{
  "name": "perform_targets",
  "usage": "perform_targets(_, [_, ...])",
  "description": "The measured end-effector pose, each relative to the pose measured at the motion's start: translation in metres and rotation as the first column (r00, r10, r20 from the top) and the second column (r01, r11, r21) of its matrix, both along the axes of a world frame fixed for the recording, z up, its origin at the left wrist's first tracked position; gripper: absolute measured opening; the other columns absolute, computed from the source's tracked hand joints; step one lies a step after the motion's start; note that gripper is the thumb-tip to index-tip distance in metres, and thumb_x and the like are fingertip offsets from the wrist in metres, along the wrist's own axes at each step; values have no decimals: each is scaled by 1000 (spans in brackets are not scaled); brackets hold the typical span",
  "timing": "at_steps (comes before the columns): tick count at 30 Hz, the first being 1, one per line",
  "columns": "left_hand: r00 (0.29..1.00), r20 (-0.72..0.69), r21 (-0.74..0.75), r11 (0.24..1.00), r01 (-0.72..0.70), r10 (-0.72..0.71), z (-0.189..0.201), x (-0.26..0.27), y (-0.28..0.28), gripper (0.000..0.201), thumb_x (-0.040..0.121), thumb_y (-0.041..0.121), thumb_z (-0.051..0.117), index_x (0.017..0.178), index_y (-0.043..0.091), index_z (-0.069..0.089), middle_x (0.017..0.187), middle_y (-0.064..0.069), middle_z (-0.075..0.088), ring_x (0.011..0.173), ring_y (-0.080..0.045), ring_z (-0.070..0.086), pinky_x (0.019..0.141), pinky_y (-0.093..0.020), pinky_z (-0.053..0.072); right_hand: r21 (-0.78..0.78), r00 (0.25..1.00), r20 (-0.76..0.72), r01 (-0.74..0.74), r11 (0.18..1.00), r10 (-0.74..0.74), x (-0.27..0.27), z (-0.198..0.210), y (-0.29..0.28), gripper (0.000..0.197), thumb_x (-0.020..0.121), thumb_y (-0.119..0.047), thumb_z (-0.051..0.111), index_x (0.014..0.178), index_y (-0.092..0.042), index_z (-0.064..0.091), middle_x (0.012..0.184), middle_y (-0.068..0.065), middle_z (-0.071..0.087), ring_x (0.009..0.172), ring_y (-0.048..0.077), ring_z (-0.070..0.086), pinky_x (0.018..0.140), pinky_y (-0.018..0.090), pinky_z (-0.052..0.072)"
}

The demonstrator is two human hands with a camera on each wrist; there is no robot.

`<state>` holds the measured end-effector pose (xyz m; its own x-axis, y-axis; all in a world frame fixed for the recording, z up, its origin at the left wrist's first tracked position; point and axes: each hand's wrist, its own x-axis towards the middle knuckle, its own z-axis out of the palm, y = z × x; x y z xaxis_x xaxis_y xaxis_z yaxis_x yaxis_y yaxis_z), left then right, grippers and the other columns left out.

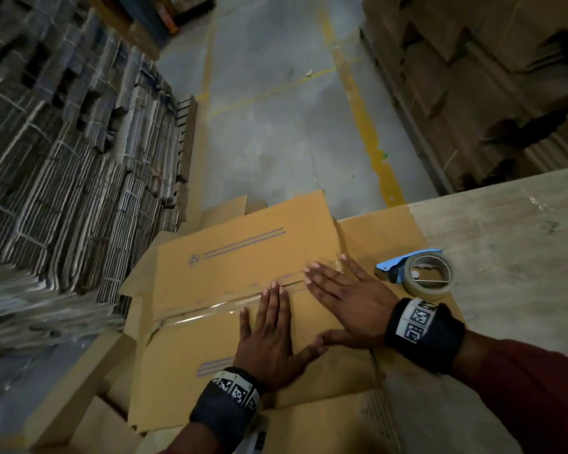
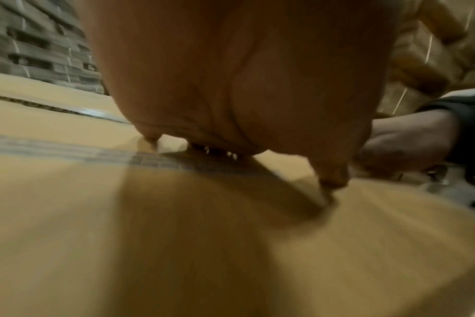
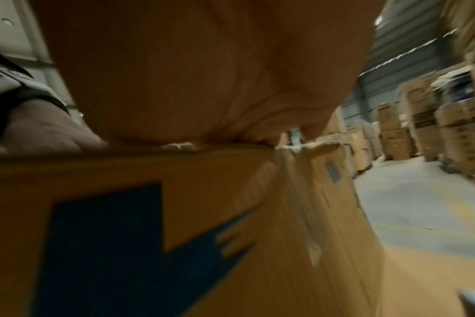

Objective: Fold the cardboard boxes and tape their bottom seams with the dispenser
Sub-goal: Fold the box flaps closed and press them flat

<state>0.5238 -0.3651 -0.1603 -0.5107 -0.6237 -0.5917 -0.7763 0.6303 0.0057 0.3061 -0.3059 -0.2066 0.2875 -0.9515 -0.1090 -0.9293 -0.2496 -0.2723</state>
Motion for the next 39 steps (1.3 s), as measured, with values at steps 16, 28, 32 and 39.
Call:
perform_targets(16, [808,-501,135,950,-281,310,42,202,-100,110,76,85,30,165,24,12,173,-3,7,158,-17,14,125,-35,16,222,970,-125,-179,959,210,189,92,-111,122,74,-93,-10,163,-13,14,169,5,-5,156,23,-5,125,56,6])
perform_targets(28, [333,-474,742,574,-347,815,-19,304,-156,102,79,45,79,163,32,23,162,17,31,144,-7,35,116,-27,33,440,962,-185,-99,893,198,302,69,-166,116,73,-99,2,159,-25,-21,159,-15,-39,148,7,-33,125,46,-10])
perform_targets(32, [295,-387,873,450,-186,874,-35,295,-159,117,69,45,75,166,34,10,169,12,22,152,-14,27,120,-37,35,462,948,-235,-86,883,216,308,66,-171,112,78,-97,6,155,-24,-29,157,-11,-45,144,7,-40,124,49,-13])
perform_targets(39, [426,-374,898,437,-55,824,-44,287,-158,121,77,45,72,165,29,-10,172,12,-10,158,-11,3,124,-34,25,483,893,-365,-61,874,264,311,50,-169,129,73,-102,16,152,-13,-34,156,-1,-47,145,16,-42,122,54,-14])
